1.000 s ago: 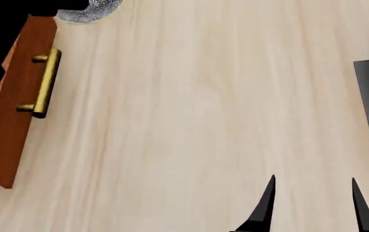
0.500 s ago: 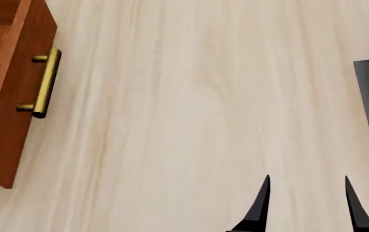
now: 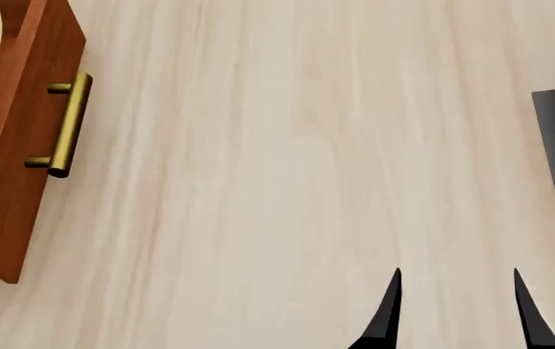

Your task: Put the bowl in the bottom drawer of the cabinet.

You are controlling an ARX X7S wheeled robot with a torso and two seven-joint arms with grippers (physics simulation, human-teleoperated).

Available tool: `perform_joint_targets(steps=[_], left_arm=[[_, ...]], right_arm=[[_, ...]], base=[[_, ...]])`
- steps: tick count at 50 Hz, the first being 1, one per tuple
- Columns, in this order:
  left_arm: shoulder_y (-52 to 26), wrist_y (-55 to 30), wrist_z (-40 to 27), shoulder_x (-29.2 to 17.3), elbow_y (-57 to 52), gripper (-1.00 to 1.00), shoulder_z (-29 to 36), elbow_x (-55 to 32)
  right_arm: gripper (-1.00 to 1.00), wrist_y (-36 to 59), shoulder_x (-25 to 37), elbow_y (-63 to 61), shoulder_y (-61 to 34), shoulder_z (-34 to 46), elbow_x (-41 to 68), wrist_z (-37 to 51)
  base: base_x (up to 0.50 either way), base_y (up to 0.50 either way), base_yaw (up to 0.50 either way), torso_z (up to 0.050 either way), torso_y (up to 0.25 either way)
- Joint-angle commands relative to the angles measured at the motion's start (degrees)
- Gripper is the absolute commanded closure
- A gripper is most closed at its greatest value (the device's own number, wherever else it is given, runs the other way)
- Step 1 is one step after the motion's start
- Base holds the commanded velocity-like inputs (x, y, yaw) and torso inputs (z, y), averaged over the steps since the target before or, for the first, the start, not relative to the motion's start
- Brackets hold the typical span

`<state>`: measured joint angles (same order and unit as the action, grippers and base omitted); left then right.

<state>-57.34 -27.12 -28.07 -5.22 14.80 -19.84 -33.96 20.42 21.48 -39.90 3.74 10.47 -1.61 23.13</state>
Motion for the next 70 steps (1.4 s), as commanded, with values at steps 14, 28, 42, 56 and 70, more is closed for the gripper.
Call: perform_joint_targets(steps=[14,28,42,56,70], left_arm=[[2.09,10.65,2.60,-0.83,16.22,1.00,-2.28,1.14],[2.09,17.18,3.76,-1.42,23.30,1.00,-2.08,2.86],[-1.97,27.72,8.83,-3.26,47.24,1.00,-5.52,2.64],[-4.70,31.65,13.01,-4.50,57.71,1.00,-6.66,2.64],[-0.57,25.00,13.01,-2.98,46.73,-1.00,-6.58,0.75]], right_arm=[[-1.00,1.11,0.24,-1.74,1.19,0.47,0.03,0.48],[-1.00,2.49,0.22,-2.29,0.71,1.08,0.15,0.41],[-1.00,3.10,0.73,-2.63,0.45,0.84,0.79,0.05],[-1.00,2.27,0.94,-1.97,0.80,0.79,1.23,0.11],[-1.00,1.81,0.94,-1.94,1.27,0.95,1.40,0.44]], base=[[0.00,0.00,0.00,0.000,0.000],[0.00,0.00,0.00,0.000,0.000],[0.01,0.00,0.00,0.000,-0.008],[0.01,0.00,0.00,0.000,-0.007],[0.00,0.00,0.00,0.000,-0.007]])
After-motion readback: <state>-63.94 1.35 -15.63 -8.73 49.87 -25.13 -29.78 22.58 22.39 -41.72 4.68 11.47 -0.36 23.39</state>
